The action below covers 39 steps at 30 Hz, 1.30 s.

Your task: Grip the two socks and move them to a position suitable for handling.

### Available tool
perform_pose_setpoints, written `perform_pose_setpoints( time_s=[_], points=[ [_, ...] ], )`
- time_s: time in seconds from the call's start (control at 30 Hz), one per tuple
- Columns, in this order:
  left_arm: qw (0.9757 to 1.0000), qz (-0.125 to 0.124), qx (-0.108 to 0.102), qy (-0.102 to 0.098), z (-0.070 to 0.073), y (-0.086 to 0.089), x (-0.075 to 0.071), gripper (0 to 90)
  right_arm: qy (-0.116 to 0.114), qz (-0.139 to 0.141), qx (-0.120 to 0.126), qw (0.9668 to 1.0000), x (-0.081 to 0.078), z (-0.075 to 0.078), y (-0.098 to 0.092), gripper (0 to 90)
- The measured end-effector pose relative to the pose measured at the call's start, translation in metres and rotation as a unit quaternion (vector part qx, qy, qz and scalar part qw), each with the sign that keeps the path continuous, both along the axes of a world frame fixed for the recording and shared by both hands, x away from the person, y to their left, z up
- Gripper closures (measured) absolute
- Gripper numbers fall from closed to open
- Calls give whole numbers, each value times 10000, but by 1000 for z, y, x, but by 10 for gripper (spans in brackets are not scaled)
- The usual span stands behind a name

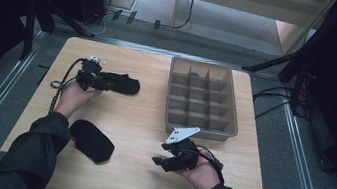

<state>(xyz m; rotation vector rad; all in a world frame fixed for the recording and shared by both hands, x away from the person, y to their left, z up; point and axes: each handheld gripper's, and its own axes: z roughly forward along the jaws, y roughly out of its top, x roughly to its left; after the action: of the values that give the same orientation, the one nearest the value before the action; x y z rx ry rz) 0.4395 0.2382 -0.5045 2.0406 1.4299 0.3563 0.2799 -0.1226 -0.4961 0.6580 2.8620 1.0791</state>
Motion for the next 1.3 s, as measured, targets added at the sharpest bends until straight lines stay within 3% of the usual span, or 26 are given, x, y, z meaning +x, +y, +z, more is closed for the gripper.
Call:
perform_pose_setpoints(
  time_s=[0.1,0.23,0.5,0.63,0.73,0.83,1.0,1.07,1.13,1.2,1.23,1.3],
  points=[
    [10000,46,50,-56,-1,-4,9,366,21,-28,0,10000,0,0,-1,409],
    [9993,131,86,-345,-7,-6,14,383,12,-29,5,10000,0,0,-1,409],
    [9994,308,62,-161,-26,-4,23,423,3,-14,-28,10000,0,-1,0,409],
    [9991,337,114,-250,-29,-5,25,424,10,-12,-37,10000,0,-1,0,409],
    [9983,251,429,-310,-29,-10,23,432,-9,-22,-48,10000,0,-1,0,409],
    [9979,314,486,-305,-29,-13,22,458,5,-28,-57,10000,0,-1,0,409],
    [9984,133,484,-245,-26,-23,17,774,-13,-8,-97,10000,-1,-2,0,409],
    [9984,132,535,-140,-24,-26,18,848,-22,-17,-97,9999,-1,-2,0,409],
    [9995,201,234,115,-22,-24,19,862,-39,-16,-77,10000,-2,-1,0,409],
    [9992,331,-30,244,-17,-20,17,864,-62,-13,-55,10000,-2,0,-1,410],
    [9988,386,-201,207,-11,-19,13,864,-73,-12,-44,10000,-1,0,-1,410],
    [9991,295,-291,126,3,-20,6,865,-66,-27,-29,10000,0,1,-2,411]
  ],
)
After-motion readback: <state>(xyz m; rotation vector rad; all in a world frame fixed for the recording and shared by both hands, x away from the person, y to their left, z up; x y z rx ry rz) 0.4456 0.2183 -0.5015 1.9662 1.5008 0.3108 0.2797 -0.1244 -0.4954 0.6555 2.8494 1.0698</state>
